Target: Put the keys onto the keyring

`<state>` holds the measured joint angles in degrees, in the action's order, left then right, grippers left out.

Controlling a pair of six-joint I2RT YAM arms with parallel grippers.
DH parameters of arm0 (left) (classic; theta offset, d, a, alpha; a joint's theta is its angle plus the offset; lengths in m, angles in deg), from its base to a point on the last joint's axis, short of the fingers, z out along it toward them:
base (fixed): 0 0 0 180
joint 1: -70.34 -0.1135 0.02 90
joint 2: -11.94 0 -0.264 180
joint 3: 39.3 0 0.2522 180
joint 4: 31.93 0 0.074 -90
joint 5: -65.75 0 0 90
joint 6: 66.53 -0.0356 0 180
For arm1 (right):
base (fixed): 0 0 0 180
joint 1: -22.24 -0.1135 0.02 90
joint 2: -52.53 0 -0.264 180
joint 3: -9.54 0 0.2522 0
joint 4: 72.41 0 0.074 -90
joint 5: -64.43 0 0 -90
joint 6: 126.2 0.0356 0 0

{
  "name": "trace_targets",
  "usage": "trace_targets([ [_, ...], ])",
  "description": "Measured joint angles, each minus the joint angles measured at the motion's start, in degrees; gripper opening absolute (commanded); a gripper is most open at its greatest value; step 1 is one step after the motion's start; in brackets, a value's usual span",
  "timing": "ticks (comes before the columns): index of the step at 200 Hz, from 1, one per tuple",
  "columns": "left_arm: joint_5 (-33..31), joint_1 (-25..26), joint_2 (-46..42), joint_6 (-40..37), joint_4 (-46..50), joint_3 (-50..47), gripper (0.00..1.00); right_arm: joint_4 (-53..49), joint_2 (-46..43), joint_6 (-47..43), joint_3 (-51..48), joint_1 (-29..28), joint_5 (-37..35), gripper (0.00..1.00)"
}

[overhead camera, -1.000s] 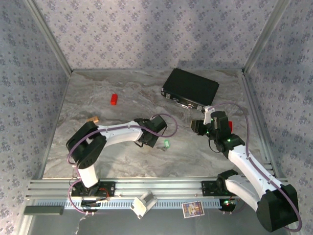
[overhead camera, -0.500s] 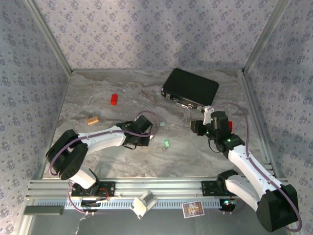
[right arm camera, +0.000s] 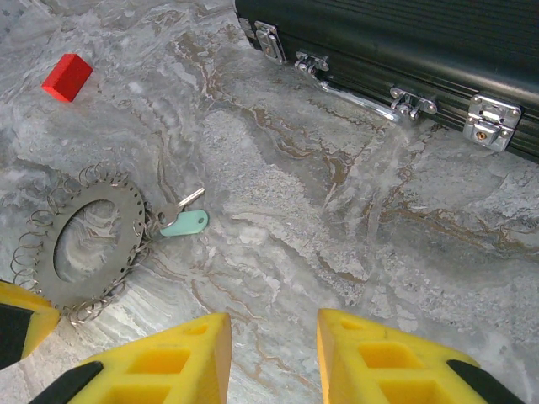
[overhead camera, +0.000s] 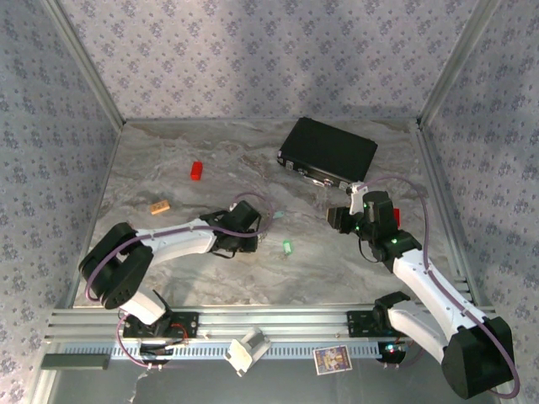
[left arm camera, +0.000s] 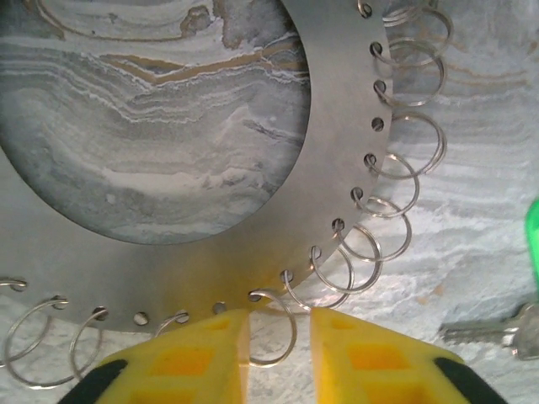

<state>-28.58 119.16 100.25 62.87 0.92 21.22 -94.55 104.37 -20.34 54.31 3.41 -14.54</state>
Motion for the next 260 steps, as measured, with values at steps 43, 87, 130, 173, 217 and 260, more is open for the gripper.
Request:
trace_targets([
  [43, -5.8, 4.9, 2.8, -2.9, 5.7, 6.1, 0.42, 0.0, 0.0, 0.0, 0.0, 0.0, 0.3, 0.32],
  [87, -10.4, 7.1, 8.2, -5.6, 10.9, 9.8, 0.42, 0.0, 0.0, 0.0, 0.0, 0.0, 0.4, 0.32],
  [130, -13.7, 8.6, 11.0, -7.1, 14.4, 11.7, 0.37, 0.0, 0.0, 0.0, 0.0, 0.0, 0.4, 0.33],
  [173, -15.9, 8.7, 11.3, -8.1, 16.2, 12.3, 0.3, 0.0, 0.0, 0.0, 0.0, 0.0, 0.4, 0.33],
  [217, -17.0, 9.0, 12.6, -8.5, 16.9, 12.9, 0.24, 0.0, 0.0, 0.0, 0.0, 0.0, 0.4, 0.33],
  [260, -17.6, 8.9, 13.5, -9.0, 17.0, 13.5, 0.17, 0.0, 0.0, 0.0, 0.0, 0.0, 0.4, 0.33],
])
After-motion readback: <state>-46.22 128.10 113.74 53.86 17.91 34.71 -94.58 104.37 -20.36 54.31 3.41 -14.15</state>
